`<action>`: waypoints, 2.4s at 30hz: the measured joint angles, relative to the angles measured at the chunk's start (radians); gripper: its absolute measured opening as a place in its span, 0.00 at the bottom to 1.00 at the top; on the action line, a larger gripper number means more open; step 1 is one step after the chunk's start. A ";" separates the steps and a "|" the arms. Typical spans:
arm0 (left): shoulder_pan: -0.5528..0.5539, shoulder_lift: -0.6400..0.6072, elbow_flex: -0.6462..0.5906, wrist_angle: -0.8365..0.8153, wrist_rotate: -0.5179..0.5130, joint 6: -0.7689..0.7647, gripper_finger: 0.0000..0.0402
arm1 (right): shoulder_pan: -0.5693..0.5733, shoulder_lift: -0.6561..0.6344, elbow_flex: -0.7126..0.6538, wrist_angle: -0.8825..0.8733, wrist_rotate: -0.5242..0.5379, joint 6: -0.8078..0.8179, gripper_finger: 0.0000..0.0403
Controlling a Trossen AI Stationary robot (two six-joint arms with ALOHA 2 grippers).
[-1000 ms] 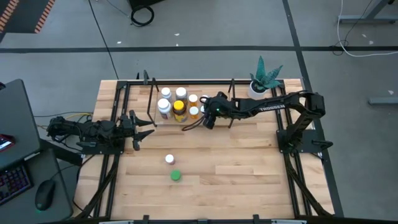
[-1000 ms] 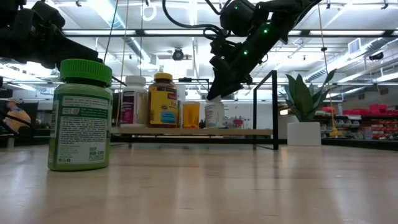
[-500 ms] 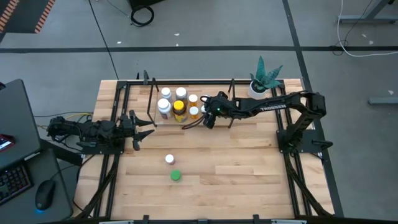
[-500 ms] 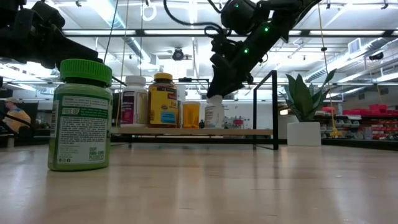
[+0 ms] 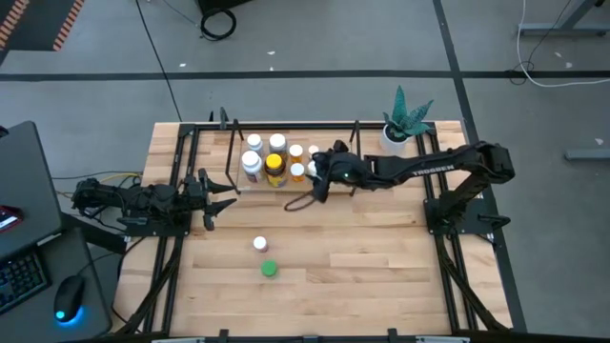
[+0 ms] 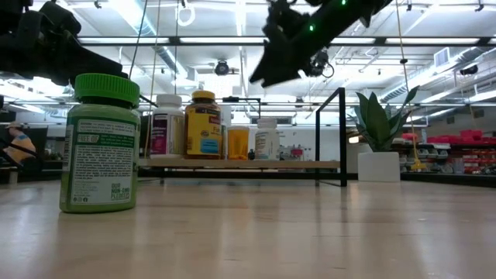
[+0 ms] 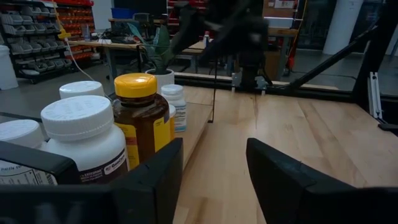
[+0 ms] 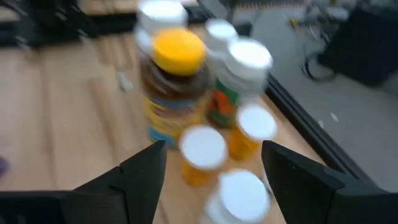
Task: Pick and place medicine bottles onto shelf by color
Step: Put the pink bottle on the shelf
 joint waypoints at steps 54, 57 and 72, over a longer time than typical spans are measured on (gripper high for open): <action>0.000 0.000 0.000 0.001 0.000 0.000 0.46 | 0.248 0.719 0.721 -0.078 -0.422 -0.264 0.73; 0.000 0.000 0.000 -0.001 0.001 0.000 0.45 | 0.244 0.738 0.721 -0.081 -0.429 -0.274 0.75; 0.000 0.000 0.000 0.000 0.000 -0.001 0.45 | 0.213 0.754 0.720 -0.135 -0.424 -0.277 0.63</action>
